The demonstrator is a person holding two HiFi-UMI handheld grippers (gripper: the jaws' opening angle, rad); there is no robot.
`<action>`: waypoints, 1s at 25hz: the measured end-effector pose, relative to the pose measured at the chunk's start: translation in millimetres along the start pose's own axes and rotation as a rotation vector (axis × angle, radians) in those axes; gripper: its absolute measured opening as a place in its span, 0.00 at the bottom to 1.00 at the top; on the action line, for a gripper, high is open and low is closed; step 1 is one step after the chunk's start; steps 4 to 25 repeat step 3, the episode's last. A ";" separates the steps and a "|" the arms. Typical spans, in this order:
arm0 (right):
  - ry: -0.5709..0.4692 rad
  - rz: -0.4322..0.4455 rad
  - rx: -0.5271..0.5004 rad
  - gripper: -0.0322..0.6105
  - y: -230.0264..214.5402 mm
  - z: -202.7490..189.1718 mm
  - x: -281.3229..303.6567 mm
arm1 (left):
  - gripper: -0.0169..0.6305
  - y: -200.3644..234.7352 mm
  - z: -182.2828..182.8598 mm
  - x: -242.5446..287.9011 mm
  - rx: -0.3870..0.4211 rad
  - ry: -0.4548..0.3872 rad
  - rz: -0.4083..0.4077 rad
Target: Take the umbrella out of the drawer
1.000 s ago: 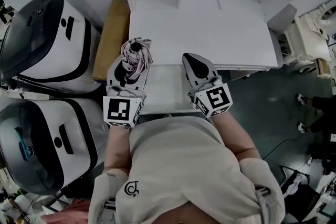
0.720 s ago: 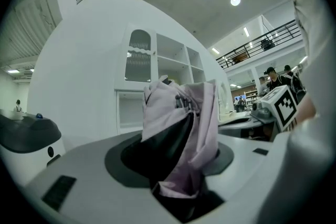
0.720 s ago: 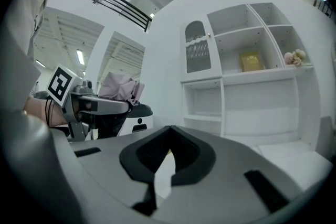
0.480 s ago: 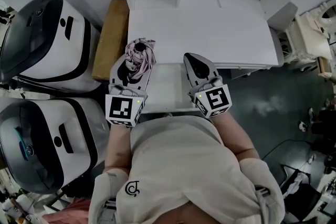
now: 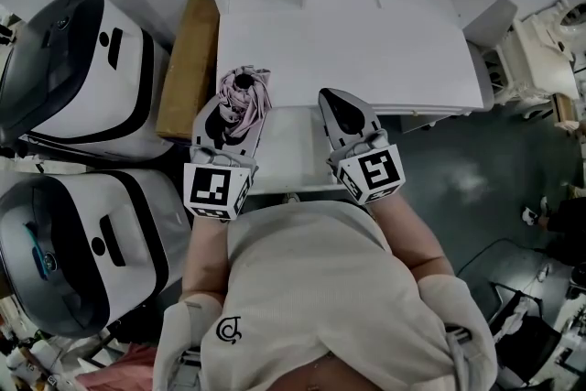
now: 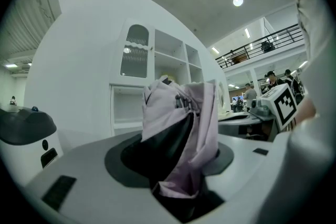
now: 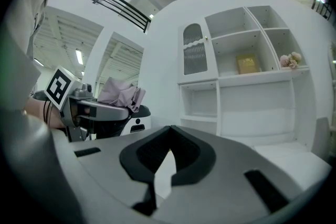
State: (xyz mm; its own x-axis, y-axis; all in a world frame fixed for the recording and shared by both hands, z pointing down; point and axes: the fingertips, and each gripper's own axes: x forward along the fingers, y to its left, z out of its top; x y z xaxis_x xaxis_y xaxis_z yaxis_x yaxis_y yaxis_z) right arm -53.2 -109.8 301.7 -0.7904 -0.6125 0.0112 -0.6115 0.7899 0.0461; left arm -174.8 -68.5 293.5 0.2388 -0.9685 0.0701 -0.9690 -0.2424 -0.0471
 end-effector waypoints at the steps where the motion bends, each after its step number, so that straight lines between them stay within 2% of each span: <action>1: 0.001 0.003 -0.002 0.06 0.5 0.0 -0.3 | 0.38 -0.3 0.5 0.1 -0.001 0.000 0.002; 25: 0.004 0.009 -0.006 0.06 1.6 -0.2 -1.1 | 0.38 -1.1 1.3 0.3 -0.003 0.002 0.006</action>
